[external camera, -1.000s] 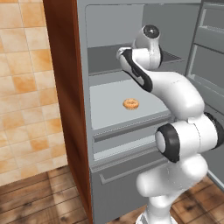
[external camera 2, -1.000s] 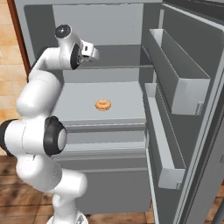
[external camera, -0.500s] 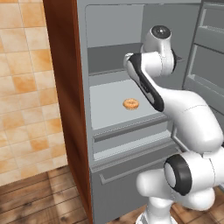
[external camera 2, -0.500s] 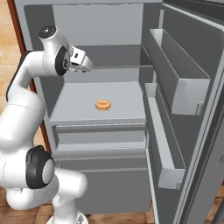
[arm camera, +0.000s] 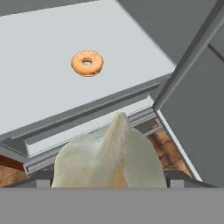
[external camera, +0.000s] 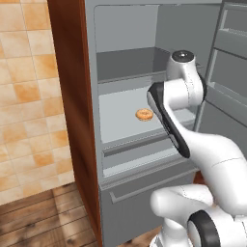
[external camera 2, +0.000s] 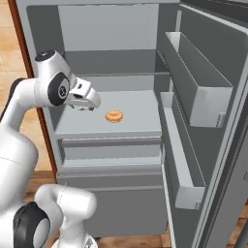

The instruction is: Retrieve the bottle and the shaker from the cabinet and place them next to the mixing bowl on the counter. Then add garlic from the fridge to the mixing bowl.

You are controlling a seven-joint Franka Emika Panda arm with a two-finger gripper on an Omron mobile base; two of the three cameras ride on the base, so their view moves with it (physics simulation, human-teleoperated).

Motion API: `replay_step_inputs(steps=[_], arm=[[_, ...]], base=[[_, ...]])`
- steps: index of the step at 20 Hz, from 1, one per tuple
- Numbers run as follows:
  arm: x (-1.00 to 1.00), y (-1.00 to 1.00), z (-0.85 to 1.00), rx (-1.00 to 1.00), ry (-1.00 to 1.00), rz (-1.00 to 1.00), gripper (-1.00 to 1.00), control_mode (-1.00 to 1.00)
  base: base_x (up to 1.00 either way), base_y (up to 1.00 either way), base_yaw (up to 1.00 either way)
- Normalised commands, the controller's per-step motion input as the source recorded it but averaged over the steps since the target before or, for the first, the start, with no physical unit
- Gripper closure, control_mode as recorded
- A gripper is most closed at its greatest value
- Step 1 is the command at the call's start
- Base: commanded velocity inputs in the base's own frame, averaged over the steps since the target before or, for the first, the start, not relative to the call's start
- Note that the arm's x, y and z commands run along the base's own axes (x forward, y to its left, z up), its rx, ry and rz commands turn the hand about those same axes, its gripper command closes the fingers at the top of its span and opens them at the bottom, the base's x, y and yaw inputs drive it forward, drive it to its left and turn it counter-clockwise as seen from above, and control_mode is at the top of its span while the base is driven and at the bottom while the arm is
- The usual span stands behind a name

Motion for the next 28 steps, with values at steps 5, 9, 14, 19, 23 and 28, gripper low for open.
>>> replay_step_inputs(steps=[5,9,14,19,23,28], arm=[[-0.62,-0.26,-1.00,-0.10,0.18,0.00,1.00,-1.00],[-0.08,0.00,-0.47,0.00,0.09,0.01,1.00,-1.00],[-0.07,0.05,-0.33,0.00,0.07,0.00,1.00,1.00],[0.00,0.00,0.00,0.00,0.00,0.00,1.00,1.00],[0.00,0.00,0.00,0.00,0.00,0.00,1.00,1.00],[0.00,0.00,0.00,0.00,0.00,0.00,1.00,1.00]], base=[[0.00,0.00,0.00],[0.00,0.00,0.00],[-0.06,0.00,0.00],[-0.63,0.13,-0.22],[-0.73,0.16,-0.50],[-0.76,0.09,-0.60]])
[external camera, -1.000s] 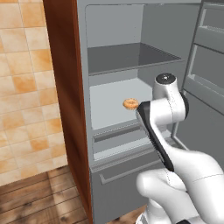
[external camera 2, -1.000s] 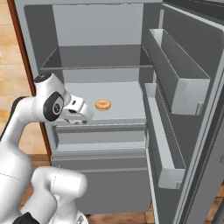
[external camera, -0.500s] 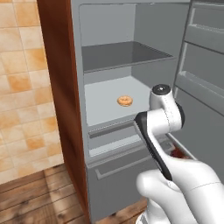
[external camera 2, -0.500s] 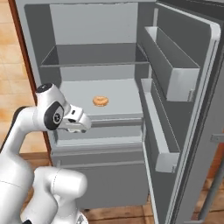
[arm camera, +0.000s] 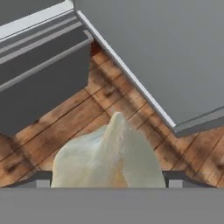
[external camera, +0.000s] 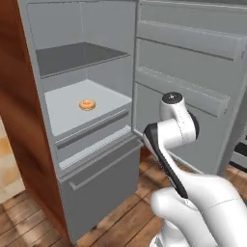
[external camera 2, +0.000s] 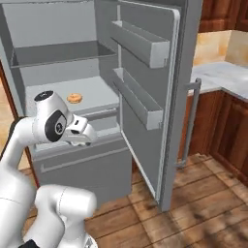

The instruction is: Retrieve the bottle and the shaker from the cabinet and place them next to the mixing bowl on the counter. Then add garlic from the fridge to the mixing bowl.

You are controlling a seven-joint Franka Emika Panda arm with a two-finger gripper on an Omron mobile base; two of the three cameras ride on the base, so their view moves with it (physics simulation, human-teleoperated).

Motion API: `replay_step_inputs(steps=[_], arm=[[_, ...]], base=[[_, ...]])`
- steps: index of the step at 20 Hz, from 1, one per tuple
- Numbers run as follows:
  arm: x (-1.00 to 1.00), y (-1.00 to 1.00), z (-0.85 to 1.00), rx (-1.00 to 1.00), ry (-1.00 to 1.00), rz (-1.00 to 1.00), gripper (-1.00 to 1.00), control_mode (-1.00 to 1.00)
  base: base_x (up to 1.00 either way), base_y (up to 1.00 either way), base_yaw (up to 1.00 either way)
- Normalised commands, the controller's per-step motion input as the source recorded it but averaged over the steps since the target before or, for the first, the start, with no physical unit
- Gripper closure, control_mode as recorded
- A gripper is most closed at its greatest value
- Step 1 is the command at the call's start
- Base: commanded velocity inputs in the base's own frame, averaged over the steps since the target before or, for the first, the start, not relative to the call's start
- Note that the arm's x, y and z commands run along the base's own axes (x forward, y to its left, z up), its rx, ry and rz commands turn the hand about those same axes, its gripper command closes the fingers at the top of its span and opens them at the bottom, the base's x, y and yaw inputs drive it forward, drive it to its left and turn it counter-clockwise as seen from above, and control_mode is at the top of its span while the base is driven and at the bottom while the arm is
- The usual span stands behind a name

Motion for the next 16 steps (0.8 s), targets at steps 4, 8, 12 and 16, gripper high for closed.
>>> replay_step_inputs(steps=[4,8,12,16], arm=[[0.00,0.00,0.00,0.00,0.00,0.00,1.00,1.00],[0.00,0.00,0.00,0.00,0.00,0.00,1.00,1.00],[0.00,0.00,0.00,0.00,0.00,0.00,1.00,1.00],[0.00,0.00,0.00,0.00,0.00,0.00,1.00,1.00]], base=[[-0.59,0.00,-0.72],[-0.39,-0.09,-0.72],[-0.45,-0.40,-0.66],[-0.60,-0.76,-0.56]])
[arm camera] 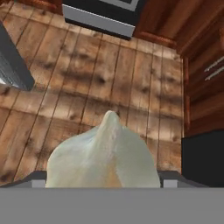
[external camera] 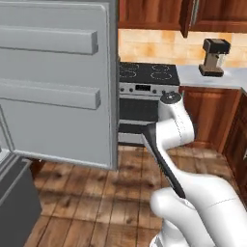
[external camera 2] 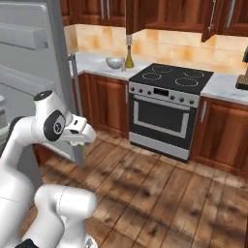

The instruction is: Retrieve the bottle and the shaker from the cabinet and place them next to the mixing bowl on the counter. Then add garlic from the fridge to the mixing bowl.

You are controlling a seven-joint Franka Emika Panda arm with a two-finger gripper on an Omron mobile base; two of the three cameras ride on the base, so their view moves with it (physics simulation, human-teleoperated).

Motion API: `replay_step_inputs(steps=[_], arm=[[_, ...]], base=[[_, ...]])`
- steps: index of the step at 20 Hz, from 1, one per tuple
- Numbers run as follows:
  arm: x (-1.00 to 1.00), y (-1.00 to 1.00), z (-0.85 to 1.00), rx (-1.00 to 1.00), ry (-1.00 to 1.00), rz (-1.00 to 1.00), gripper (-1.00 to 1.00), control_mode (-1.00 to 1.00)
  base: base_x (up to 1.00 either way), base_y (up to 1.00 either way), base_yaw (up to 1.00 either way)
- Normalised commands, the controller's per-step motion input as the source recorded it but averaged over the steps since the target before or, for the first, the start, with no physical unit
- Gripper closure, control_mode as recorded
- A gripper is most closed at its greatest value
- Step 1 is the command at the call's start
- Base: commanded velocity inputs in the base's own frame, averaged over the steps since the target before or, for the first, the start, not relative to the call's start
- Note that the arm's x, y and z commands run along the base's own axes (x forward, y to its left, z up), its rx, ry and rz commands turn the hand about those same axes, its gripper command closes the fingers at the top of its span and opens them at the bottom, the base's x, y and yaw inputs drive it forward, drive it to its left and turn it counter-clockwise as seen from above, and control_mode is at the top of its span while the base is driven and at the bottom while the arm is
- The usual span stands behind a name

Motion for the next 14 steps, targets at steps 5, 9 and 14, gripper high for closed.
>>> replay_step_inputs(steps=[5,9,14], arm=[[0.00,0.00,0.00,0.00,0.00,0.00,1.00,1.00],[0.00,0.00,0.00,0.00,0.00,0.00,1.00,1.00],[0.00,0.00,0.00,0.00,0.00,0.00,1.00,1.00]], base=[[-0.14,-0.99,-0.44],[0.46,-0.94,-0.41],[0.96,-0.13,-0.09]])
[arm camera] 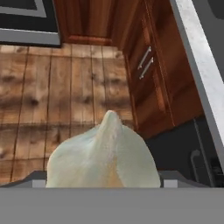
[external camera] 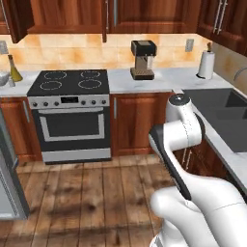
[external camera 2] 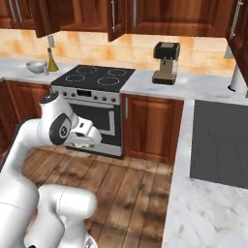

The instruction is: Retrieve the bottle and the shaker from the cabinet and place them next to the mixing bowl on the counter. Then add garlic from the fridge to the mixing bowl.

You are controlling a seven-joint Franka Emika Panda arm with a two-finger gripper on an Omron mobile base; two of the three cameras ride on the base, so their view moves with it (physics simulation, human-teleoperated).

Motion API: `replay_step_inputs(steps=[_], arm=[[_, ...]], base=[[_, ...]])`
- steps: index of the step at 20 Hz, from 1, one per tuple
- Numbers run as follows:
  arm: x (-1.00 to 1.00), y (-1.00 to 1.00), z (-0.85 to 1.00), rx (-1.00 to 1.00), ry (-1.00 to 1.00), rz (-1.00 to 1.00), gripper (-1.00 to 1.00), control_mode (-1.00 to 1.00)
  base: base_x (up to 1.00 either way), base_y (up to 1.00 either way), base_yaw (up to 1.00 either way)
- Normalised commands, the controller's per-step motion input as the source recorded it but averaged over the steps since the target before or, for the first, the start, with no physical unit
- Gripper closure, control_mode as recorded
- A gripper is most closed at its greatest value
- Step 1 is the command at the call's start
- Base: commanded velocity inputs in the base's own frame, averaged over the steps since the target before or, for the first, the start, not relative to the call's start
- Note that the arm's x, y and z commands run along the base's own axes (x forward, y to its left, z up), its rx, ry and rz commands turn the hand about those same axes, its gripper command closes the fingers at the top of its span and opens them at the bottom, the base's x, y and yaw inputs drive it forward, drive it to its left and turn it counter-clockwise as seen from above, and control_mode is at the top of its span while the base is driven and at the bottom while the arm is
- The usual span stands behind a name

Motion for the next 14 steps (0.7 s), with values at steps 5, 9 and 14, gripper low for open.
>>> replay_step_inputs(steps=[5,9,14], arm=[[0.00,0.00,0.00,0.00,0.00,0.00,1.00,1.00],[0.00,0.00,0.00,0.00,0.00,0.00,1.00,1.00],[0.00,0.00,0.00,0.00,0.00,0.00,1.00,1.00]], base=[[1.00,-0.03,-0.01],[0.94,-0.04,0.15],[0.91,0.19,0.26]])
